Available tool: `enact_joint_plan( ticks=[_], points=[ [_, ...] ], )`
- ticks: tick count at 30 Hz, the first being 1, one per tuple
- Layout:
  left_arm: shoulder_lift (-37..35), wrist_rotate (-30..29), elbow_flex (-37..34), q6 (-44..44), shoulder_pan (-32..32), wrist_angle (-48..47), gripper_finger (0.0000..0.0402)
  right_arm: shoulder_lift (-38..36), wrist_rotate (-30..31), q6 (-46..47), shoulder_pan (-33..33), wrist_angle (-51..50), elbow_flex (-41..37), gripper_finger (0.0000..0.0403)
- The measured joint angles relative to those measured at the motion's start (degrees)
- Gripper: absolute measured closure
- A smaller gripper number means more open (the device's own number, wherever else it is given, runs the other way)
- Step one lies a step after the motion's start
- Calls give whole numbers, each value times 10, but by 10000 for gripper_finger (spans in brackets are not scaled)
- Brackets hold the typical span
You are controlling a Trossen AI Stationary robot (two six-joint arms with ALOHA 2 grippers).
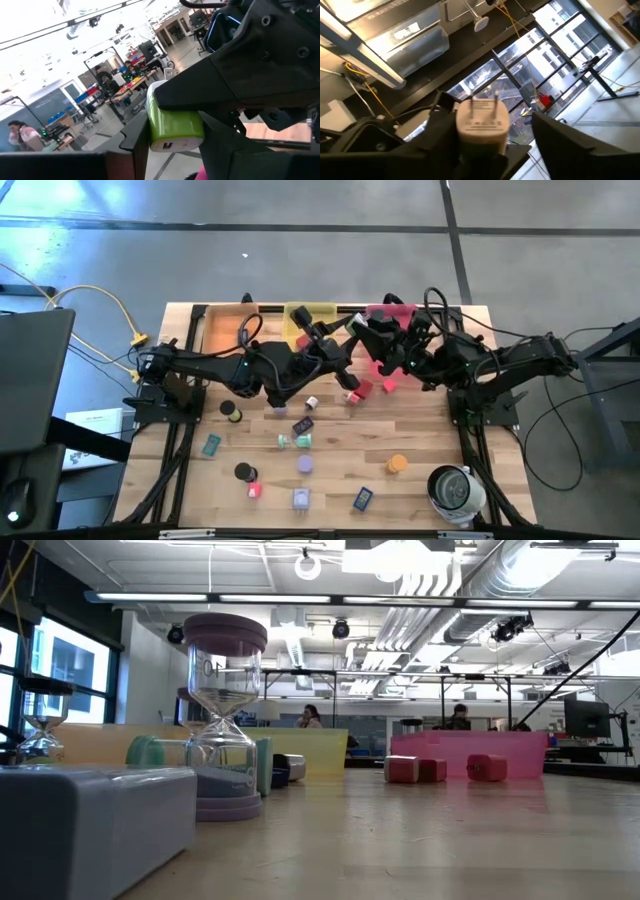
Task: Pick & Place Office items
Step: Put the green charger adapter into the yellow bin
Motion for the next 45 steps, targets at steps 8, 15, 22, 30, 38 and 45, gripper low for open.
enact_joint_plan(
  ticks=[8, 15, 22, 30, 38, 45],
  points=[
    [0, -44, 0, 59, -17, 3, 275, 0, 1, -91, 0, 7, 0, 97],
    [0, -65, 0, 86, -37, -7, 275, 0, 1, -157, 10, 9, 0, 93],
    [-5, -87, 0, 114, -44, -44, 275, -17, 96, -272, 56, -3, 0, 92],
    [-42, -74, 0, 22, -29, -206, 275, -26, 329, -407, 120, -6, 0, 92],
    [-94, 206, 0, -356, 93, -589, 275, -23, 377, -311, 140, -154, -1, 92],
    [-72, 382, 1, -425, 227, -688, 275, -23, 362, -165, 140, -291, -1, 92]
  ],
)
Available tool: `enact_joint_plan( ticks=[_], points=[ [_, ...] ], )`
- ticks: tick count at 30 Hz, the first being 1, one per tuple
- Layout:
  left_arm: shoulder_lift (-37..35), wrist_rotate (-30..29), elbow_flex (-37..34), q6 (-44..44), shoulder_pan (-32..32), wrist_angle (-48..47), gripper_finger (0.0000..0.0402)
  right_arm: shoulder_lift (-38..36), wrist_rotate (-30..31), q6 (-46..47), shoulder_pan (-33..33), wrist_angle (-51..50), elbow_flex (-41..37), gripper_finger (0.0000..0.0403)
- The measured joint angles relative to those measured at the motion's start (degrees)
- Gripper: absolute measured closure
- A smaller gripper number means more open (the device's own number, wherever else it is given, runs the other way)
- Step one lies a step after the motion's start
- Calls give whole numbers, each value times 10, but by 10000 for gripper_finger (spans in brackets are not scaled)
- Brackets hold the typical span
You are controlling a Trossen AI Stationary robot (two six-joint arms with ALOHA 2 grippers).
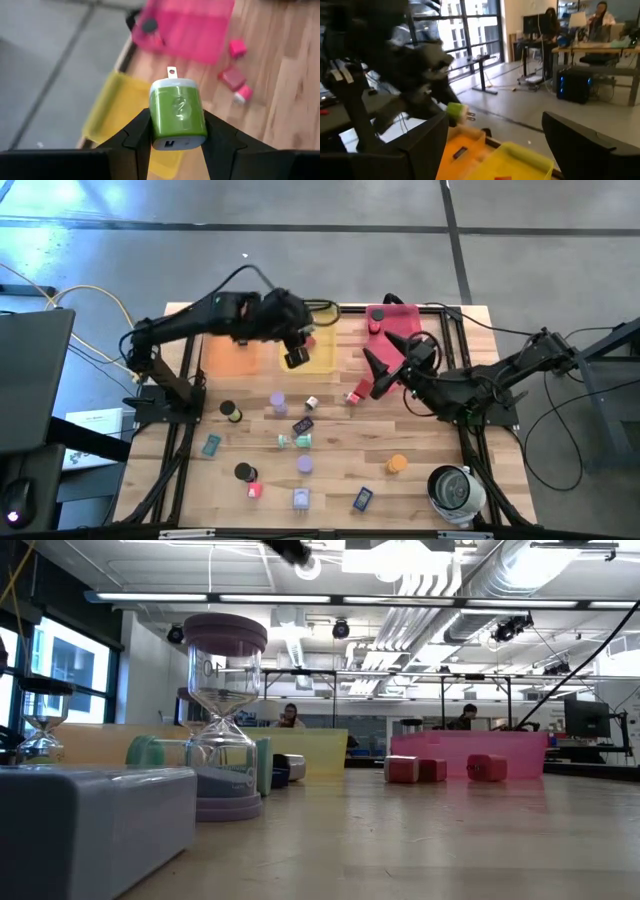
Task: Pick & Place Office items
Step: Put the green charger adapter into the yellow bin
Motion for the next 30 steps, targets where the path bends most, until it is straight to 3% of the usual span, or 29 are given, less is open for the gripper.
enact_joint_plan(
  ticks=[5, 8, 15, 22, 30],
  points=[
    [32, 150, -1, 12, 80, -11, 275, 0, -14, 67, 0, -57, 0, 92],
    [53, 206, -6, 21, 120, -8, 275, 0, -15, 86, 1, -76, 0, 92],
    [83, 223, -62, 31, 193, 24, 275, 0, -28, 135, 18, -112, 0, 92],
    [83, 268, -170, 15, 240, 121, 275, 0, -28, 155, 32, -131, 0, 92],
    [83, 253, -266, -22, 262, 256, 273, 0, -28, 168, 34, -132, 0, 92]
  ],
)
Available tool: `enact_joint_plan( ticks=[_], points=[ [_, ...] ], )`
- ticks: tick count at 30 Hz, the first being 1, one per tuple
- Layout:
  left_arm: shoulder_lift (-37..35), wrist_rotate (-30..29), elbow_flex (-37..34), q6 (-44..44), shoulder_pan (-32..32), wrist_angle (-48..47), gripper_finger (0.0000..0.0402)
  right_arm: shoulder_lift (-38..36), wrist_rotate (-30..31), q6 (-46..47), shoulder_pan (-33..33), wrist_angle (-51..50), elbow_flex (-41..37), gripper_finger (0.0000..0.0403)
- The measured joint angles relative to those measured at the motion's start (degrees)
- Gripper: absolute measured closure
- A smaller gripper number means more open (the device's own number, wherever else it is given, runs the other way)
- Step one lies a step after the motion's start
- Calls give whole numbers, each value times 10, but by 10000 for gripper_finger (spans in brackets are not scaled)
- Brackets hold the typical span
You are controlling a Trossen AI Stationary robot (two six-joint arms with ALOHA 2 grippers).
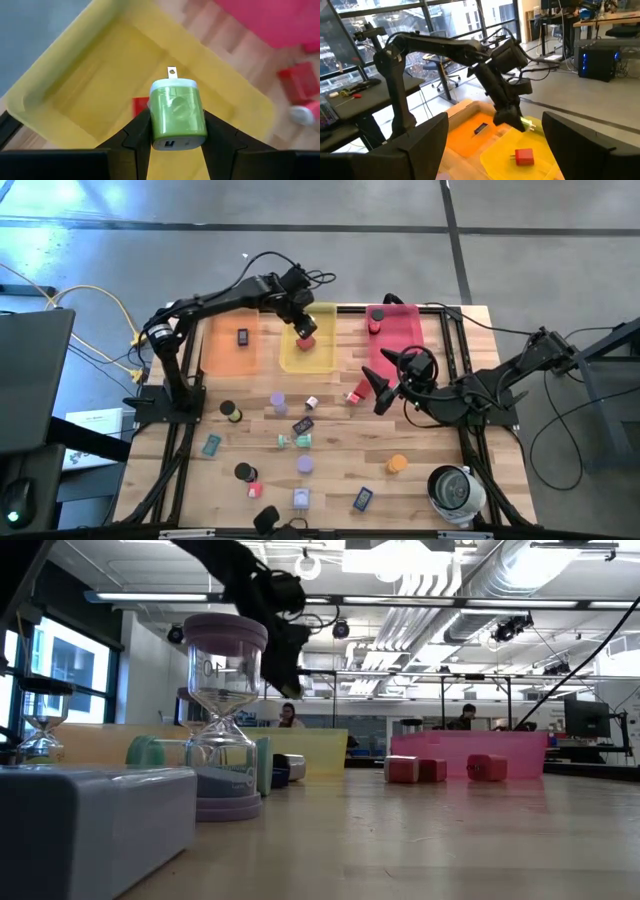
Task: Pick & Place Office items
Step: Put the green charger adapter into the yellow bin
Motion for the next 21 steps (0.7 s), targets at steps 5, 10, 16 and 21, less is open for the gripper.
enact_joint_plan(
  ticks=[5, 10, 16, 21],
  points=[
    [0, -61, -32, -17, 7, 43, 274, 0, 0, 1, 0, -10, 0, 92],
    [0, -131, -41, -53, 7, 40, 274, 0, 0, 1, 0, -10, 0, 92],
    [0, -132, -43, -70, 11, 21, 274, 0, 0, 0, 0, -11, 0, 92],
    [0, -133, -51, -80, 23, 6, 274, 0, 0, 0, 0, -14, 0, 92]
  ],
)
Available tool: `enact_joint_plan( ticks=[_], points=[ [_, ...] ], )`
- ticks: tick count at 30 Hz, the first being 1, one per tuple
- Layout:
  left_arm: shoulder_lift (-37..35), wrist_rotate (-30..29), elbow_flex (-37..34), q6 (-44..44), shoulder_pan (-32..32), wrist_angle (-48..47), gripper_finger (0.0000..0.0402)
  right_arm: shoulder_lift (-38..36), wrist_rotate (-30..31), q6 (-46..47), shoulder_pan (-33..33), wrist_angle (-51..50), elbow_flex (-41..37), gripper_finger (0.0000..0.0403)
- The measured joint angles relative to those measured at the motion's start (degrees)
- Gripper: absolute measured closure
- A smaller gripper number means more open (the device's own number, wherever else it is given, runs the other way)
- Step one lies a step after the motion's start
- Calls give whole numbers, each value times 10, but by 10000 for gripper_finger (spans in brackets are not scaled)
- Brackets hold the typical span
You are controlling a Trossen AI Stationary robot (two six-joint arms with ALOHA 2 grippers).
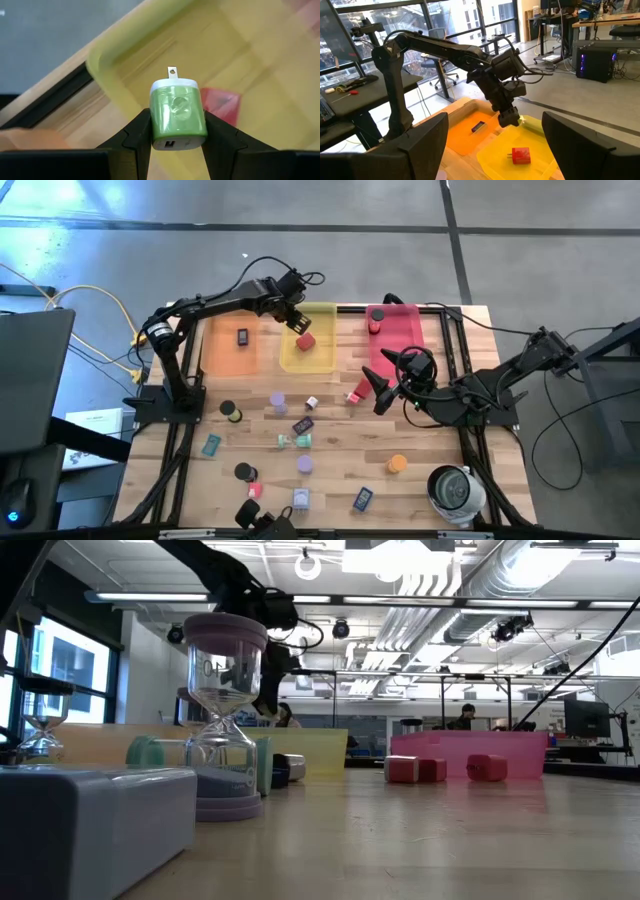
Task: Pick & Place Office items
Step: Put the green charger adapter into the yellow bin
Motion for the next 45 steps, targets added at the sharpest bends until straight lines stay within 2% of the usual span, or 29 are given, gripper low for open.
enact_joint_plan(
  ticks=[9, 17, 25, 35, 45],
  points=[
    [0, 18, -26, 13, 11, 2, 274, 0, 3, 0, 0, 0, 0, 92],
    [0, 29, -72, -5, 10, 73, 274, 3, 1, 11, -12, 0, 0, 92],
    [0, 14, -92, -19, 4, 152, 274, 4, -28, 11, -27, 0, 0, 92],
    [2, 11, -92, -20, 5, 167, 274, 4, -46, 11, -46, -16, 0, 92],
    [28, 36, -93, -23, 5, 161, 273, 4, -45, 11, -47, -30, 0, 92]
  ],
)
